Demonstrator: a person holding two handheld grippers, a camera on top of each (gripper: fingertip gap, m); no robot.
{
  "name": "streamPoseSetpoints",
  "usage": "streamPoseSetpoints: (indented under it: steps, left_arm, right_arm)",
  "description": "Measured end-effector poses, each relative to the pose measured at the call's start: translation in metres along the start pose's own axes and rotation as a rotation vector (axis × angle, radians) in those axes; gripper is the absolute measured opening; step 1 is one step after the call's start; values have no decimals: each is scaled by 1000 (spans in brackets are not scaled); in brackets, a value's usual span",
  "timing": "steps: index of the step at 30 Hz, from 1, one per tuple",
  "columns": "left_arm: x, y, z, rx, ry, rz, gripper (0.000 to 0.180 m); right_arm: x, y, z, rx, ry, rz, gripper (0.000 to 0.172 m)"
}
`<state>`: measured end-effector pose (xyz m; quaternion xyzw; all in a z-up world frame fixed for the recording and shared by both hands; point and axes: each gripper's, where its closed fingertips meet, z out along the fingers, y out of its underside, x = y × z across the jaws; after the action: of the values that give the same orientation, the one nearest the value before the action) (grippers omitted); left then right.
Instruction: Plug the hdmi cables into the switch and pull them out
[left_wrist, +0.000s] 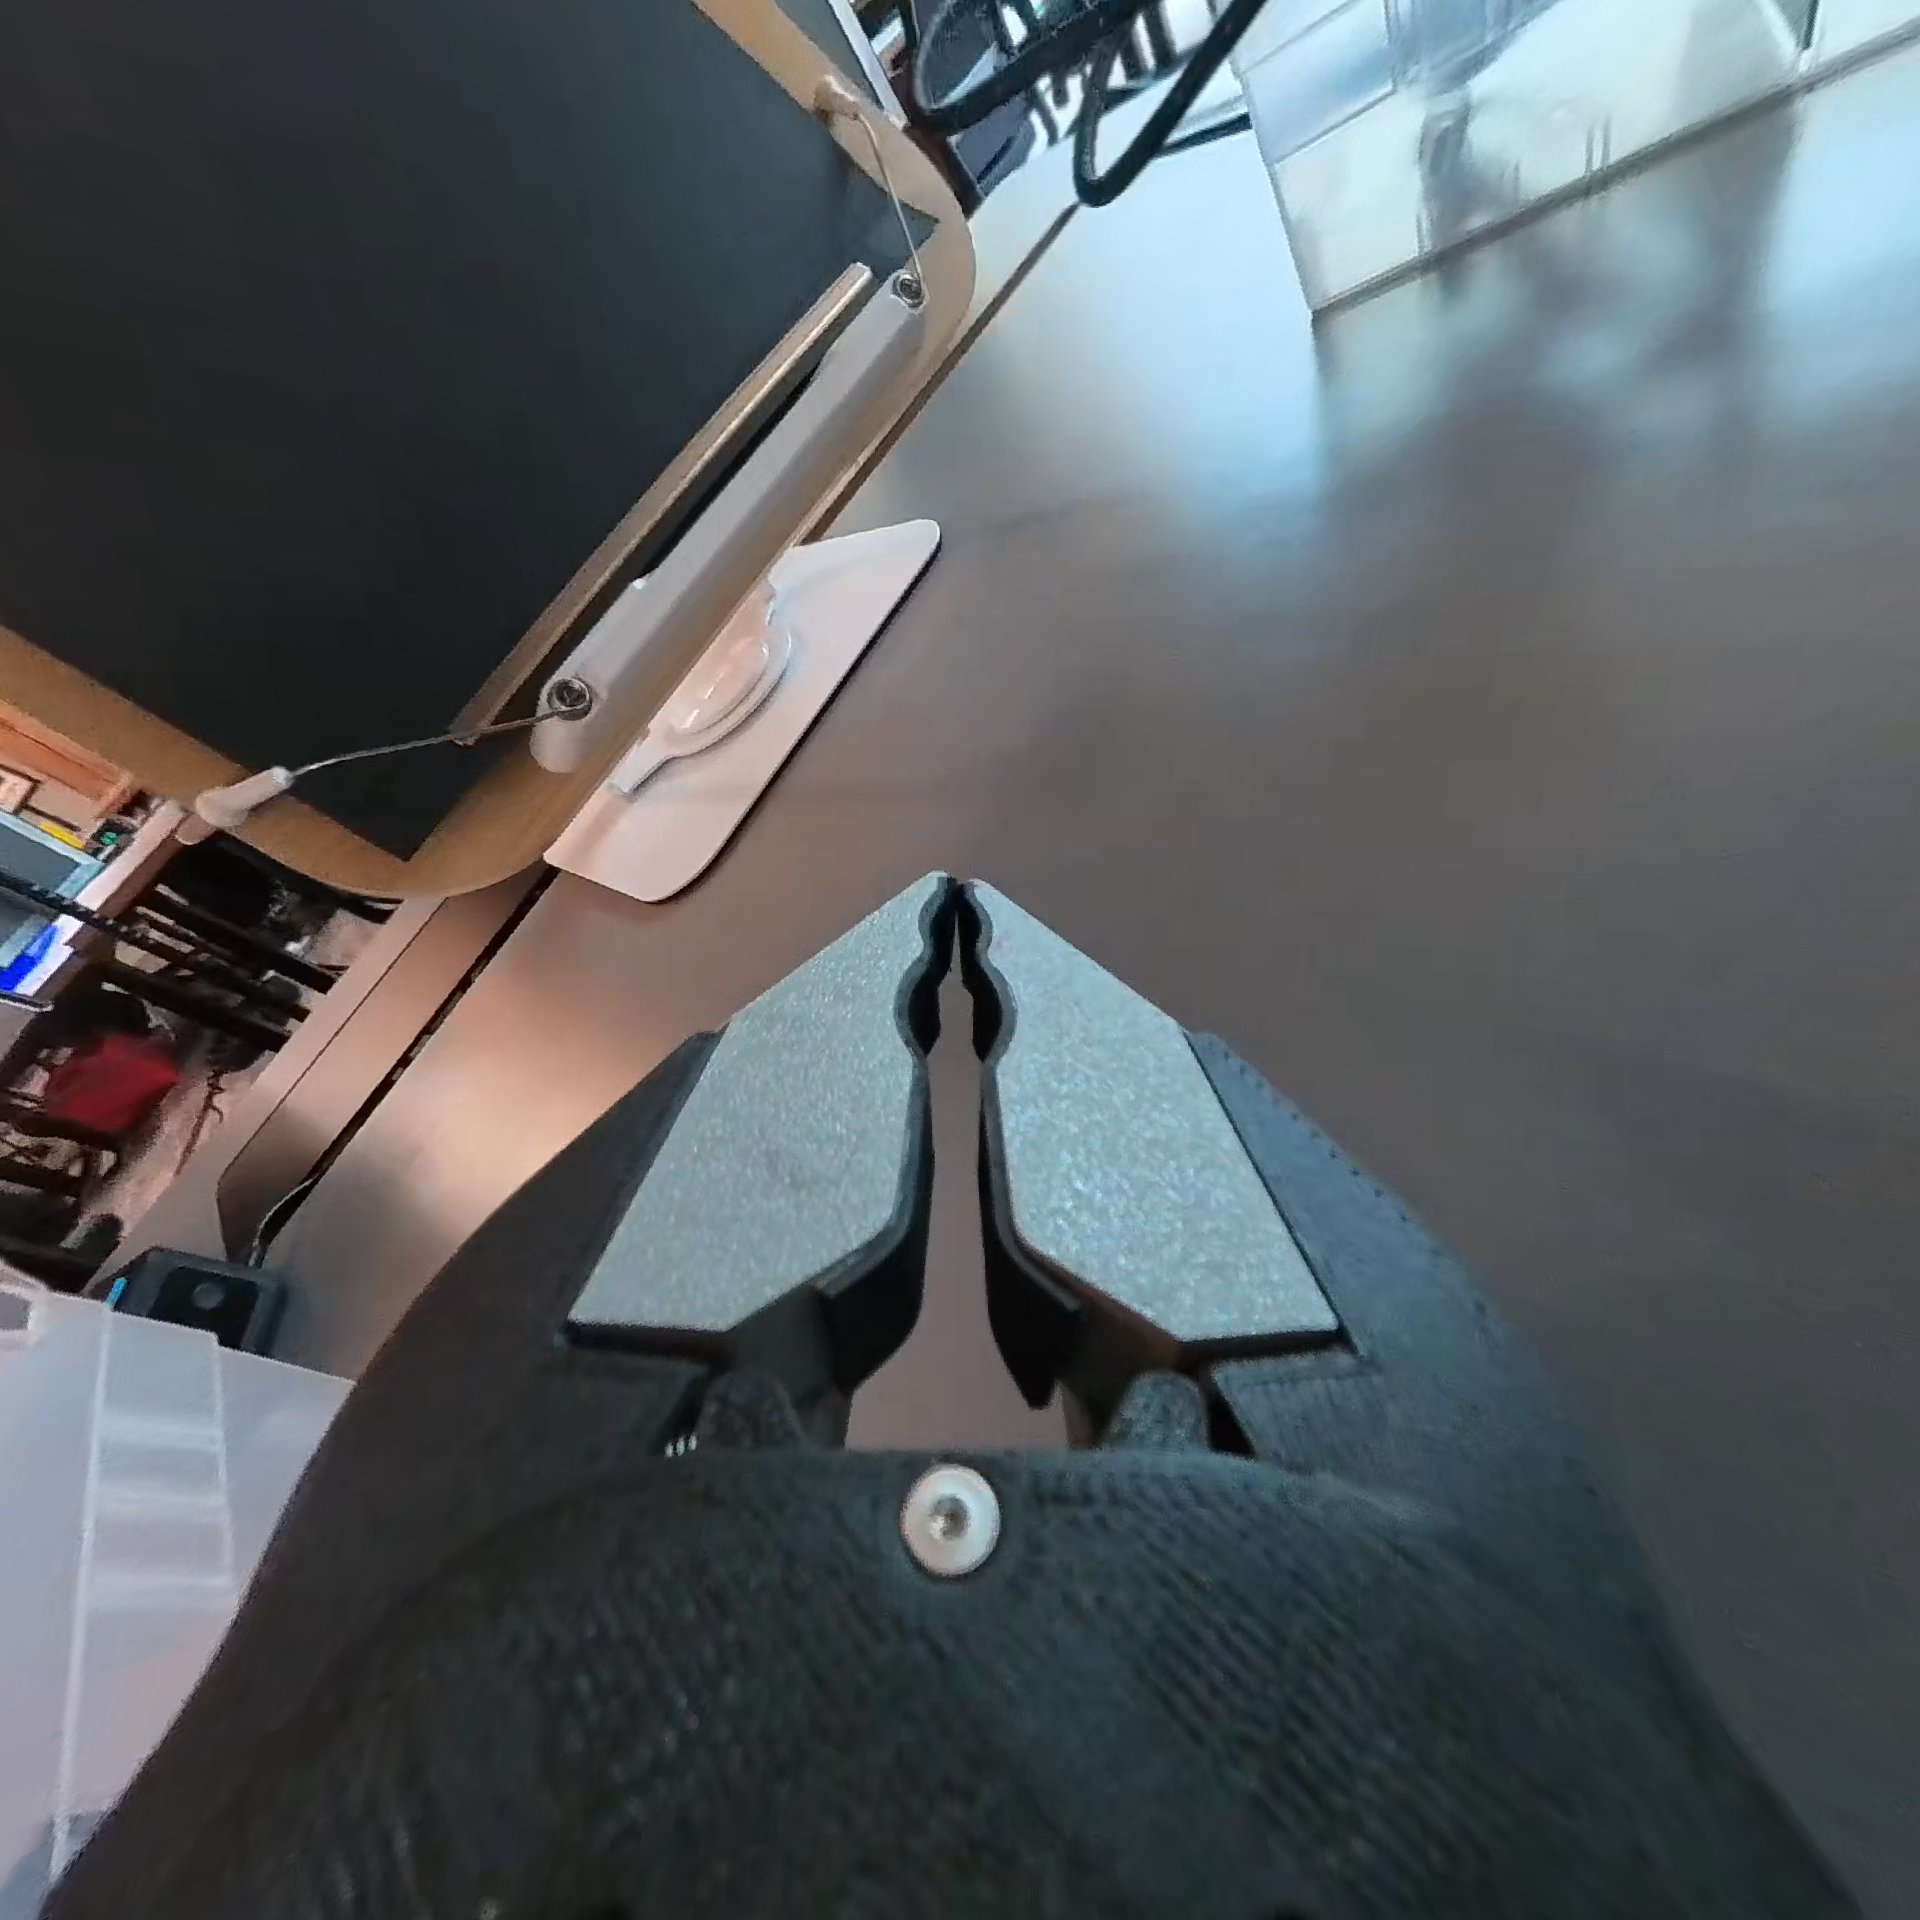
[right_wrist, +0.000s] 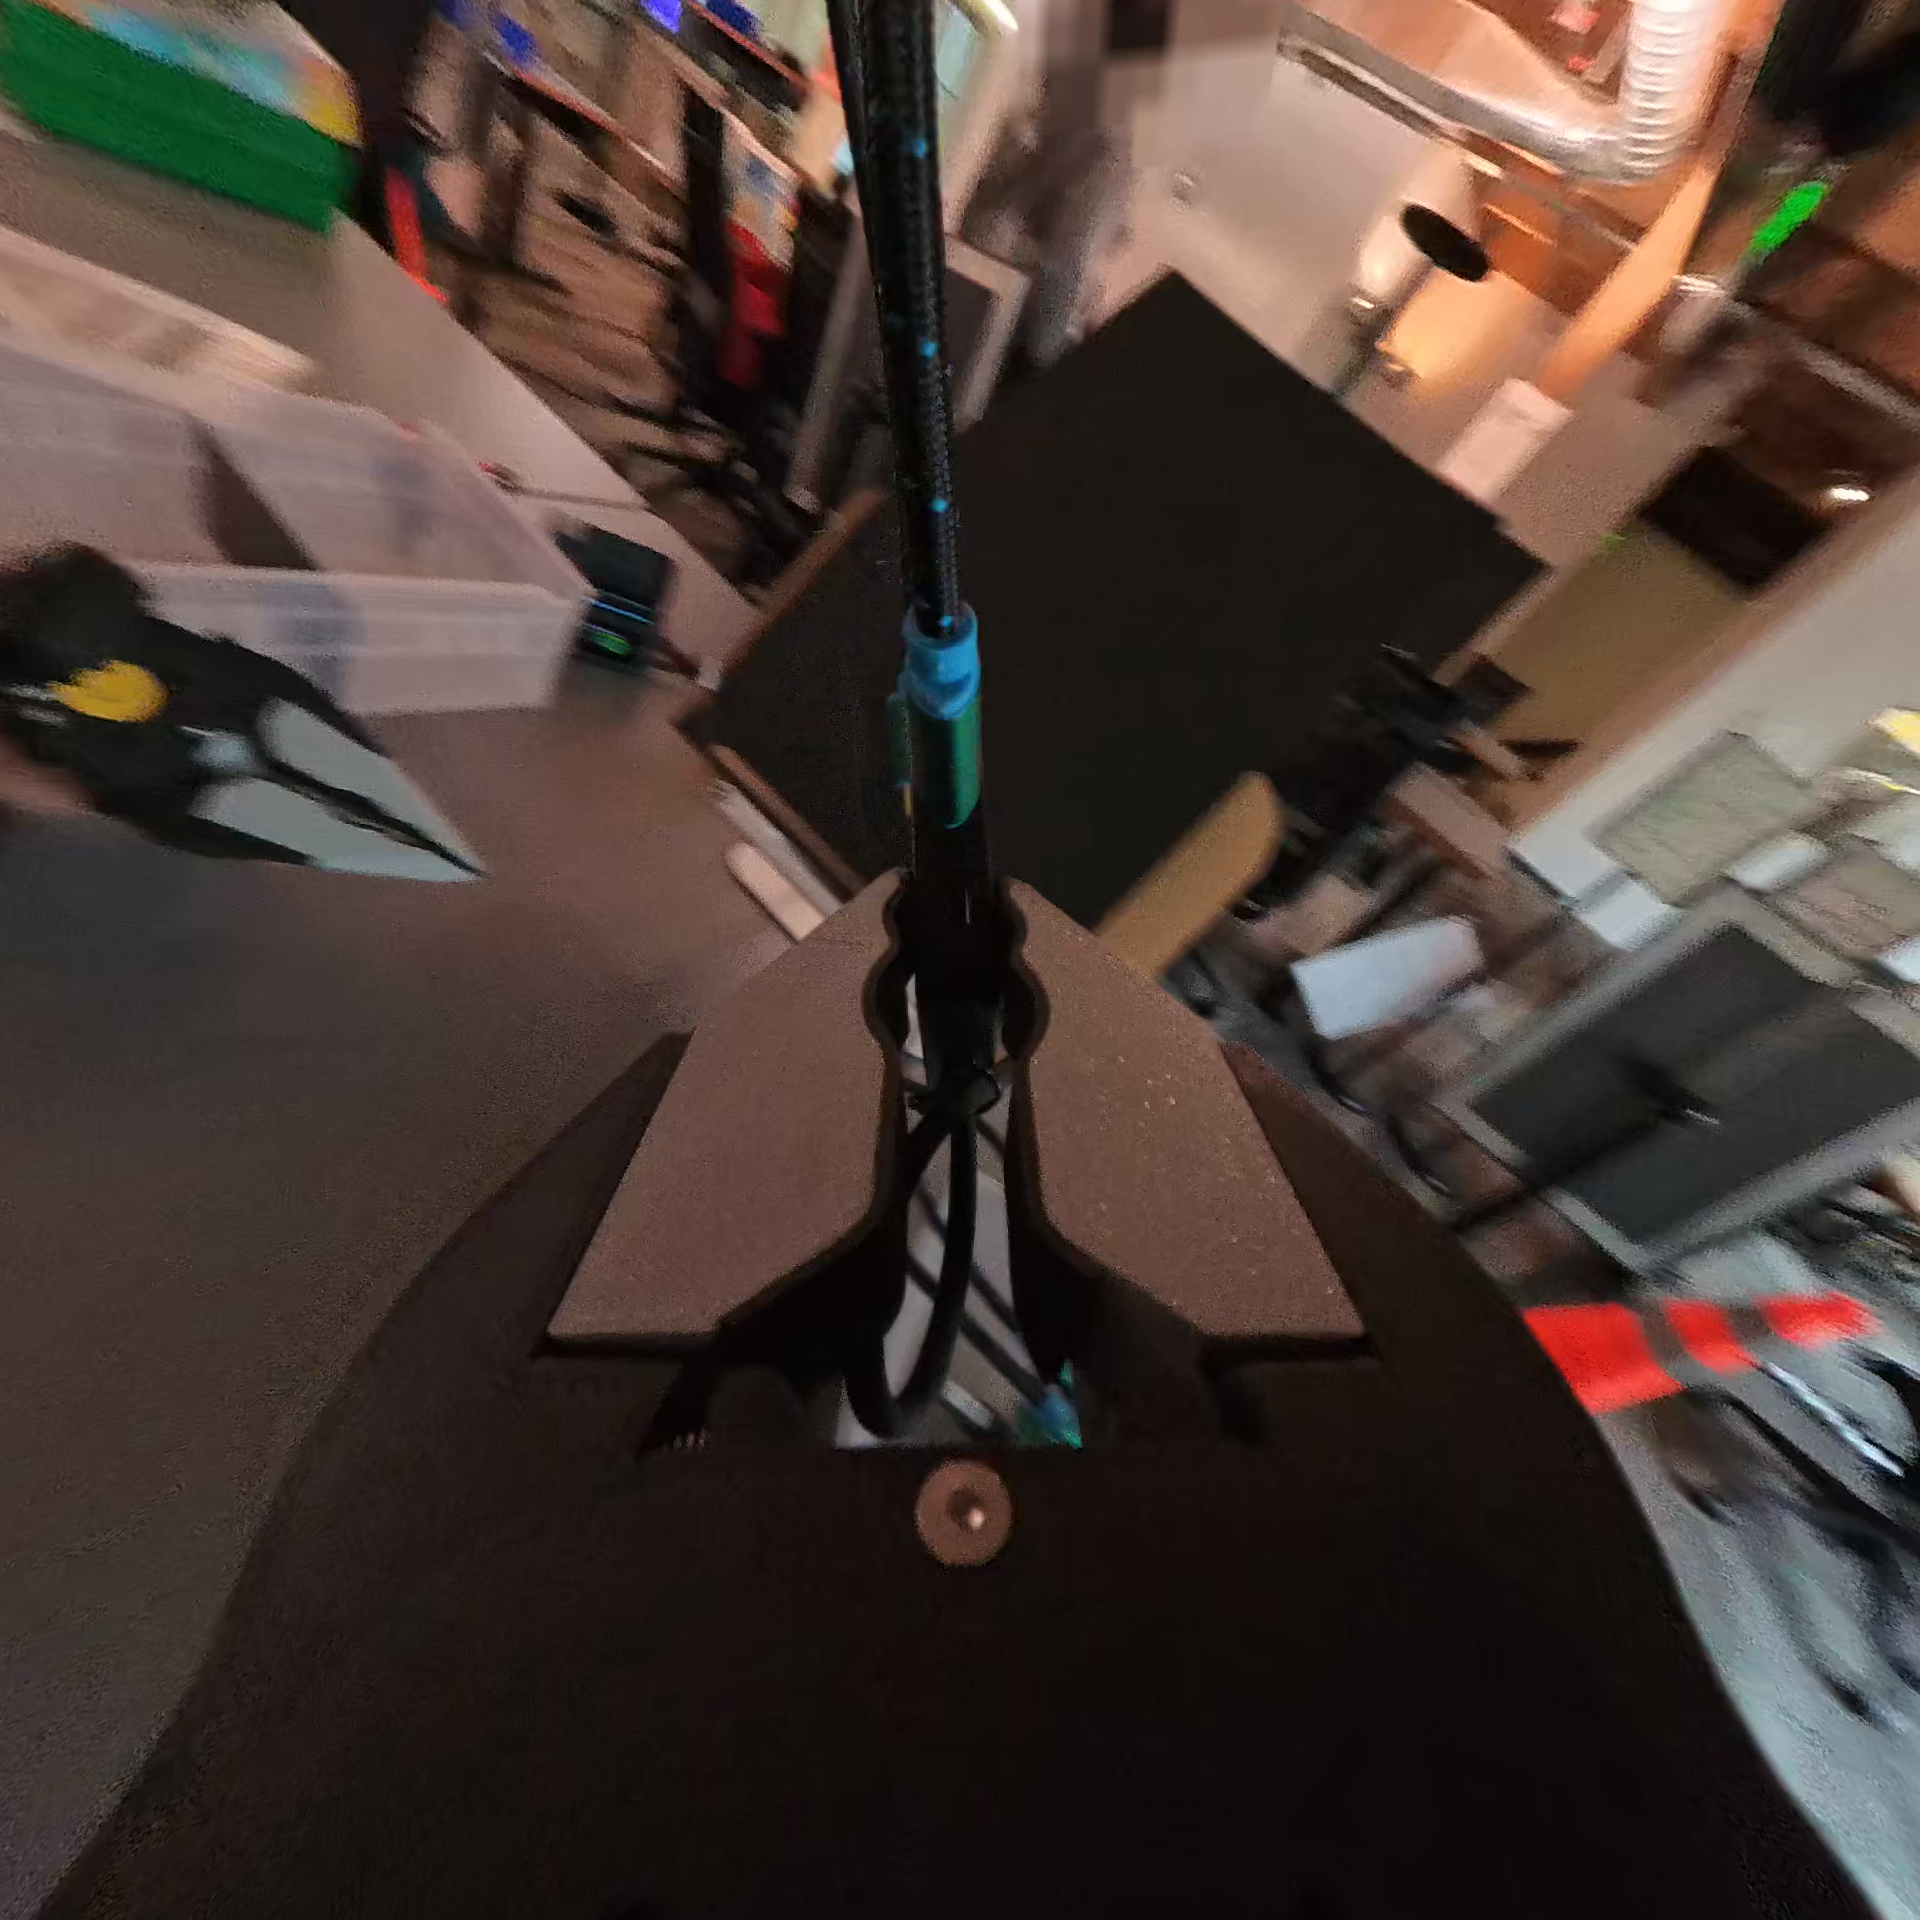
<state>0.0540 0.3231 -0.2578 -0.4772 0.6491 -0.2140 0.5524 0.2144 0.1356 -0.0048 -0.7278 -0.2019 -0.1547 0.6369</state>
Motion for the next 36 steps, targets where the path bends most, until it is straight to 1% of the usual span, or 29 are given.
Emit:
streamPoseSetpoints:
  steps: [2, 4, 8, 12, 17, 20, 22, 24, 26, 27, 28, 31, 34, 36]
  left_arm:
    - [2, 0, 1, -4, 0, 10, 0]
    - [2, 1, 1, -10, -4, 19, 0]
    - [3, 1, 1, -12, -9, 33, 0]
    - [5, 2, 2, -20, -13, 48, 0]
    - [8, 4, 4, -41, -1, 73, 0]
    - [10, 5, 5, -47, 1, 85, 0]
    - [9, 5, 5, -45, -1, 80, 0]
    - [8, 4, 4, -38, -1, 67, 0]
    - [7, 3, 3, -31, 2, 55, 0]
    - [7, 3, 3, -30, 3, 52, 0]
    - [7, 3, 3, -30, 3, 51, 0]
    - [8, 3, 3, -35, 8, 54, 0]
    - [11, 3, 3, -42, 14, 53, 0]
    - [13, 2, 3, -45, 13, 51, 0]
  right_arm:
    - [36, 11, -14, -74, 95, -47, 10]
    - [68, 30, -23, -158, 172, -73, 10]
    - [108, 89, -27, -353, 215, -138, 10]
    - [109, 161, -16, -613, 110, -222, 10]
    - [93, 244, 11, -960, -119, -309, 10]
    - [96, 287, 25, -1165, -162, -445, 11]
    - [97, 307, 32, -1265, -176, -490, 11]
    - [95, 315, 42, -1284, -193, -445, 11]
    - [97, 317, 48, -1275, -187, -384, 11]
    - [97, 315, 49, -1267, -184, -349, 12]
    - [96, 311, 50, -1239, -181, -310, 18]
    - [92, 290, 50, -1084, -170, -149, 31]
    - [87, 270, 42, -929, -166, 36, 55]
    - [89, 260, 32, -851, -117, 108, 61]
